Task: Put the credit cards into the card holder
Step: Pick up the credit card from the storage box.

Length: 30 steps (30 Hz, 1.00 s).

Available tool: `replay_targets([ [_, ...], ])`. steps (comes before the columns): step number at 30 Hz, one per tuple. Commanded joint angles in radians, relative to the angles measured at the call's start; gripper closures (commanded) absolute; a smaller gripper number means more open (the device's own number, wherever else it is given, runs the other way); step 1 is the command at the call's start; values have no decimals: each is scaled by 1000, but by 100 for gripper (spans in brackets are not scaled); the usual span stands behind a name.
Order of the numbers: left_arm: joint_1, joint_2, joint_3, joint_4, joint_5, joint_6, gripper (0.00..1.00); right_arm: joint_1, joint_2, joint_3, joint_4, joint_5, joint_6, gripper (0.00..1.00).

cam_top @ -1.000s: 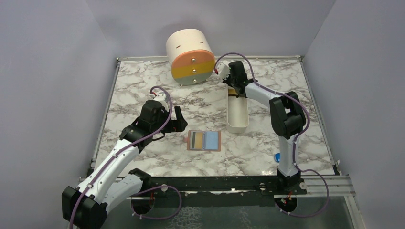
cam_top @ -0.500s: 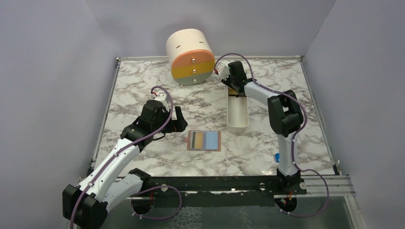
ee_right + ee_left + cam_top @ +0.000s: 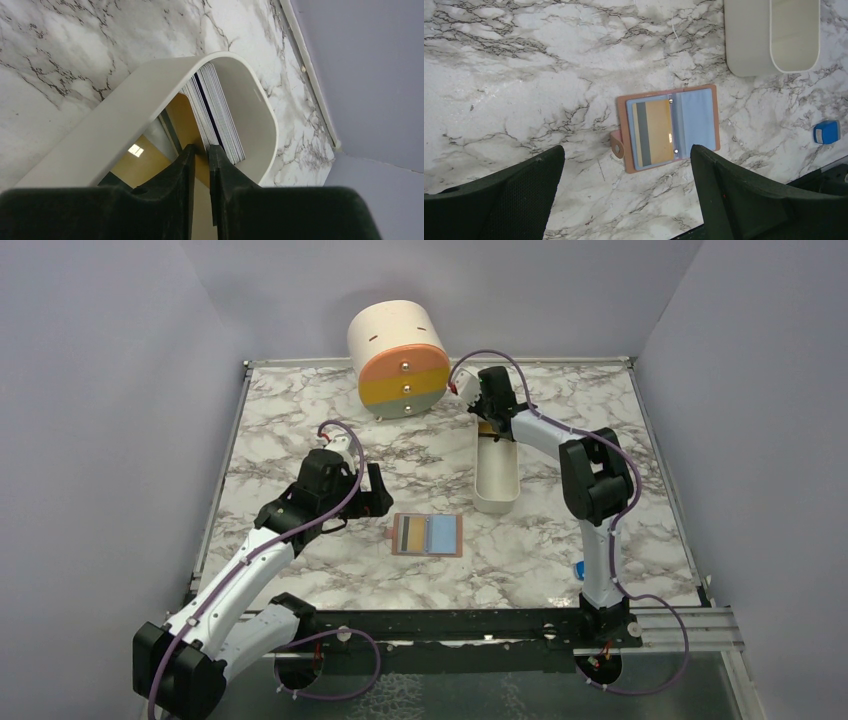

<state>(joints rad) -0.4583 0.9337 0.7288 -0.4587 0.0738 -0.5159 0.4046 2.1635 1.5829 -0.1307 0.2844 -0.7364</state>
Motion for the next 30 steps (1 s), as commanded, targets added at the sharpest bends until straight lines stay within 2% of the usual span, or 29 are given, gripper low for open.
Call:
replay_targets([
  [1,4,1,2,-3,-12,14,1,-7,-6,30,46,33,-18,88],
  [6,4,0,-1,-1,-11,12,1,-7,-16,34,42,40,-31,98],
  [19,4,0,-9,4,15,3,1,-7,-80,5,-15,39,-1,96],
  [22,4,-4,-12,3,17,-4,1,-7,-90,11,-41,26,20,99],
  [30,4,15,-33,8,-25,-29,1,-6,-193,6,-224,-73,159,99],
])
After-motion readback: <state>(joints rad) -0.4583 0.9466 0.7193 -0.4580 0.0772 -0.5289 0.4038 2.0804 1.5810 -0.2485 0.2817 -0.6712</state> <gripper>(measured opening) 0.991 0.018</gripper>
